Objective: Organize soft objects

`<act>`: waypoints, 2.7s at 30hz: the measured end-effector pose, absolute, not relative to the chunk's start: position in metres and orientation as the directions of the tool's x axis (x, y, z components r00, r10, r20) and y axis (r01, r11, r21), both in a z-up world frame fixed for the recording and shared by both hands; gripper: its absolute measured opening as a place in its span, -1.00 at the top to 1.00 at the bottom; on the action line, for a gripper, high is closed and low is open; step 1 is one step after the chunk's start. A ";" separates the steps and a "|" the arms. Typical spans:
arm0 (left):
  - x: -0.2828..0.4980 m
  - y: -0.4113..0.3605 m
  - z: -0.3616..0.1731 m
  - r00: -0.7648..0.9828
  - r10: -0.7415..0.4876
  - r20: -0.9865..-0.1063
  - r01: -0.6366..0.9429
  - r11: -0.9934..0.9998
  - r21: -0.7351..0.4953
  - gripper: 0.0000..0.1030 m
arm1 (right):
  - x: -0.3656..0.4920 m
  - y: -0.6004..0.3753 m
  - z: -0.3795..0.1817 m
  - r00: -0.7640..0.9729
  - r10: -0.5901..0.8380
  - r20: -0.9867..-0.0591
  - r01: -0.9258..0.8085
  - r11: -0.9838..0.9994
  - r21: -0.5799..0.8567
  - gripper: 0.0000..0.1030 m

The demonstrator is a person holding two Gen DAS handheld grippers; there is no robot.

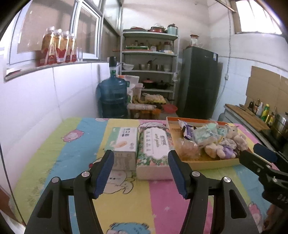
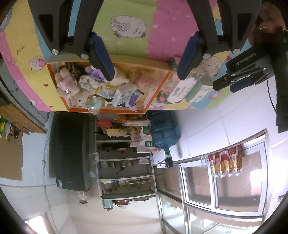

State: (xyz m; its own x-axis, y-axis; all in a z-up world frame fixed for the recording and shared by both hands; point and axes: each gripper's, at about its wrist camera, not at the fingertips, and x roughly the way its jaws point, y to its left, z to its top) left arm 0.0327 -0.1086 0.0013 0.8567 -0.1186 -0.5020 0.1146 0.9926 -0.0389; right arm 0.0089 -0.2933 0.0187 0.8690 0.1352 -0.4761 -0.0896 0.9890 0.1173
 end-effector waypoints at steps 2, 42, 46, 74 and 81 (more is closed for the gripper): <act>0.020 -0.103 0.003 0.863 -0.122 -0.490 0.122 0.992 -0.032 -0.25 | 0.001 -0.283 0.020 0.873 0.129 -0.470 -0.086 0.990 0.111 -0.39; -0.067 -0.051 0.008 0.889 -0.076 -0.451 0.062 0.997 -0.047 -0.24 | -0.072 -0.213 0.021 0.888 0.020 -0.460 0.023 0.996 0.089 -0.39; -0.068 -0.051 0.008 0.888 -0.077 -0.452 0.063 0.997 -0.045 -0.24 | -0.072 -0.213 0.020 0.887 0.022 -0.460 0.022 0.996 0.090 -0.39; -0.067 -0.050 0.007 0.887 -0.077 -0.455 0.062 0.997 -0.047 -0.25 | -0.071 -0.207 0.018 0.883 0.047 -0.467 -0.007 0.996 0.086 -0.39; -0.068 -0.050 0.006 0.887 -0.077 -0.456 0.062 0.997 -0.048 -0.25 | -0.070 -0.207 0.017 0.881 0.051 -0.469 -0.011 0.996 0.087 -0.39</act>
